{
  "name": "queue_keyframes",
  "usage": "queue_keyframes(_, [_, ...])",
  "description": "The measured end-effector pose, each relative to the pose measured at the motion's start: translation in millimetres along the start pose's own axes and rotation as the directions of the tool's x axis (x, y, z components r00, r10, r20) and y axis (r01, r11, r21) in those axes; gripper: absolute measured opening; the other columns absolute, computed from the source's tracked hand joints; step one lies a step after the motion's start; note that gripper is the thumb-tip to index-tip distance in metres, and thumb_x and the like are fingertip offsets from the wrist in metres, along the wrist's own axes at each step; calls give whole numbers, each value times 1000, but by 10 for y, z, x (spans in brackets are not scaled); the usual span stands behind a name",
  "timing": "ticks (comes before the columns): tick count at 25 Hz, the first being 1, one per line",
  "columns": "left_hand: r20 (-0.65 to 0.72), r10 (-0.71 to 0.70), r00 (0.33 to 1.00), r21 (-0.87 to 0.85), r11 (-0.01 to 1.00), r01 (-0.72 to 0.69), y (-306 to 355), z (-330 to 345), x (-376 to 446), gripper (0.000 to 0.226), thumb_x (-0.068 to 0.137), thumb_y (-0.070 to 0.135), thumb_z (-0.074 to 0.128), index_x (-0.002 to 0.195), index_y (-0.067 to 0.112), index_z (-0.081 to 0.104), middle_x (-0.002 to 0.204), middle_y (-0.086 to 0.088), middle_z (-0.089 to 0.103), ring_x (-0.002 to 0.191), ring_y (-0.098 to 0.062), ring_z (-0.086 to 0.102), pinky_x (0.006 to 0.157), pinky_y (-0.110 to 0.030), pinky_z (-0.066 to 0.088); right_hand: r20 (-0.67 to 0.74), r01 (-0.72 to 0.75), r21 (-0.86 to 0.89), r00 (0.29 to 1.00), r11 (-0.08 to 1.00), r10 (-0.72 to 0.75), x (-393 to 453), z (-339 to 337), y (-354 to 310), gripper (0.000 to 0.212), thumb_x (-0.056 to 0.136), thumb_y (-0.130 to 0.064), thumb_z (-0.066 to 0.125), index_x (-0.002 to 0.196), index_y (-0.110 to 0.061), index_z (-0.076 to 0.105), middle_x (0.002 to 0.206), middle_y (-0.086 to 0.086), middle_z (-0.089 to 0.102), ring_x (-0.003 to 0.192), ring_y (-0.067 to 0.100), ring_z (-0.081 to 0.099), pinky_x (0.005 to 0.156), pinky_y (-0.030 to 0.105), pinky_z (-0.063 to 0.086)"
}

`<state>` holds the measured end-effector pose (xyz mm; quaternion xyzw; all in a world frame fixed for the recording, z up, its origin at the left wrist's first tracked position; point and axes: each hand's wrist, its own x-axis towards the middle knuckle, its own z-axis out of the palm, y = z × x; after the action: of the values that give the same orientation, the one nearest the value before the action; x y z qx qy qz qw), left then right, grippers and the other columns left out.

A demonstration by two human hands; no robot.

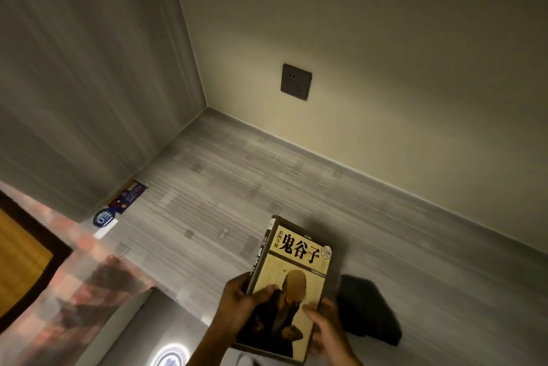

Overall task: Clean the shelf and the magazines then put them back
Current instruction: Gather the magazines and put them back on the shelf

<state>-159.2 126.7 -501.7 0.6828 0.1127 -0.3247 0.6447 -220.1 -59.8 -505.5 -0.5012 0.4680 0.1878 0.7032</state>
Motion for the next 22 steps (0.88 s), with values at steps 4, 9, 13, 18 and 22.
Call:
queue_keyframes(4, [26,184,983,-106,978,-181,585,-39,-299,56,71,33,80,120,11,62,114,-8,70,106,-26,67,90,-46,55,-65,308,102,951,946,-302,-434,79,-405,62,81,-16,74,130,-33,39,114,-1,57,91,12,54,69,27,39])
queue_keyframes(9, [-66,336,940,-272,900,-341,1443,135,-813,64,63,35,83,118,14,58,111,-10,70,101,-28,69,75,-36,59,-9,675,35,738,737,-675,-1182,148,-1141,34,85,-29,65,116,-41,56,108,-19,63,99,-1,57,69,15,45])
queue_keyframes(13, [-123,508,852,-313,795,-520,2265,355,-1354,100,20,43,92,112,23,57,95,1,74,89,-17,72,59,-26,58,40,885,8,465,466,-884,-2071,52,-1811,37,74,-44,61,110,-49,56,103,-28,67,101,-7,60,63,6,48])
queue_keyframes(18, [-210,734,646,-336,566,-753,3190,711,-1866,71,39,43,94,103,29,67,101,-1,73,95,-19,71,65,-26,58,-14,993,76,92,91,-996,-3049,-94,-2546,46,78,-30,65,117,-50,54,111,-21,68,102,-5,63,69,8,50])
queue_keyframes(22, [-190,859,474,-259,422,-869,3950,1066,-2128,41,82,22,64,122,25,56,109,8,71,101,-10,68,71,-25,58,-47,996,61,-65,-67,-997,-3426,-116,-3401,37,84,-30,63,119,-41,58,107,-22,69,100,-6,63,70,11,52])
